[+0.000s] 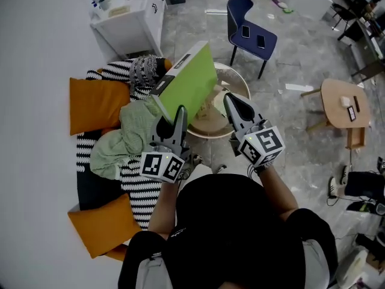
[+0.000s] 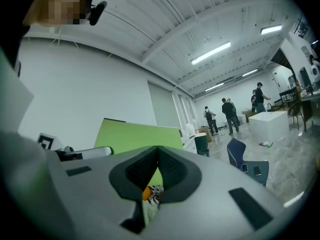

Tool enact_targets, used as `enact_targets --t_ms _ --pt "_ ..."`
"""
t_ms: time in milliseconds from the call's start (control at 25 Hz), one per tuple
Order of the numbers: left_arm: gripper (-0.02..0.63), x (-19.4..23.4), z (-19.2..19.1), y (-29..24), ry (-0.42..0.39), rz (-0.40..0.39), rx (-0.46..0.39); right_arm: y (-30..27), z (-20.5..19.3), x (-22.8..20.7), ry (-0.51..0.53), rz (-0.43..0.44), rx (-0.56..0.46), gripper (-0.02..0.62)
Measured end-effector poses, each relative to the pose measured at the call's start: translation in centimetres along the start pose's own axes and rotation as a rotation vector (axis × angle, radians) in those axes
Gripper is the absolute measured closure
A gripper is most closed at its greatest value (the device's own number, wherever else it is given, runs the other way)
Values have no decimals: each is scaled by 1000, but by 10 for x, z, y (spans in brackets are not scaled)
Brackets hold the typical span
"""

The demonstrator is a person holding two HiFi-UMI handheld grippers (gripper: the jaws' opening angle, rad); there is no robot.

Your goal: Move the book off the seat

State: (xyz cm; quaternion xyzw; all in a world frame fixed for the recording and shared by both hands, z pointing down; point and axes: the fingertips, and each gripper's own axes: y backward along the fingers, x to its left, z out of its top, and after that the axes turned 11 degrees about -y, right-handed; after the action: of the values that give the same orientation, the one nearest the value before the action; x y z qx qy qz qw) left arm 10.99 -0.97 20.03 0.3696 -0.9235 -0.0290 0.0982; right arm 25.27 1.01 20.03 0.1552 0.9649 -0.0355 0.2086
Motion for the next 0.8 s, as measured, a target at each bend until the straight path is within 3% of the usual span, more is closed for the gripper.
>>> enact_targets --t_ms 360,800 --pt "472 38 -4 3 8 64 11 -40 -15 8 -7 47 34 581" --pt "472 34 -9 15 -25 286 2 -71 -14 13 -25 284 125 581"
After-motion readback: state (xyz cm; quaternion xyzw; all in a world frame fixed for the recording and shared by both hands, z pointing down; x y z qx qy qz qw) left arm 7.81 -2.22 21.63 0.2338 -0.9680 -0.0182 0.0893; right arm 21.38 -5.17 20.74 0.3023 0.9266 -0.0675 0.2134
